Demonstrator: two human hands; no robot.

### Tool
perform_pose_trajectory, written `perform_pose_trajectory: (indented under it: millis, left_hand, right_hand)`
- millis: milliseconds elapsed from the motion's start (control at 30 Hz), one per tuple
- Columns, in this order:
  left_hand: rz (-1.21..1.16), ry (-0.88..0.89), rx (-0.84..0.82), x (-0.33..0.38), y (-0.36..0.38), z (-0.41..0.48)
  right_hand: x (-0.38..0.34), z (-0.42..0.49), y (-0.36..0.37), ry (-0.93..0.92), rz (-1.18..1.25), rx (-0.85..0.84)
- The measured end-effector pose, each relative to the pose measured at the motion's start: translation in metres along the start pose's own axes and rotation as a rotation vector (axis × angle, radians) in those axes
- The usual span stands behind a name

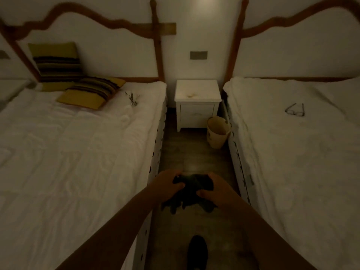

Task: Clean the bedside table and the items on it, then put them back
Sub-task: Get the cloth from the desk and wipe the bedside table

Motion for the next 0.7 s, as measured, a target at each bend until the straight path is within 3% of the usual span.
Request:
perform_pose_trajectory:
  millis: [267,500,700]
  left_hand:
    - [-0.062,-0.039,0.05,-0.011,-0.09,0.183]
    - [-0.144,-0.037,0.104,-0.062,-0.144,0.373]
    - [-0.244,-0.035,0.006,-0.093,-0.189,0.527]
  right_hand:
    - [-0.07,0.182,-0.099,-0.072,0.036,-0.028]
    - [-0.098,0.372,-0.166,-0.076,-0.031,0.011]
    - [-0.127,0.515,-0.227,-0.026,-0.06,0.067]
Point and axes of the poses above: each hand's wrist, its own z-axis towards the middle knuckle, its own y-axis out of the palm, x = y × z, the point moved 6 cm from there along z, towards the middle knuckle, and after that the axes turned 11 degrees about z, right-handed, at the moved point
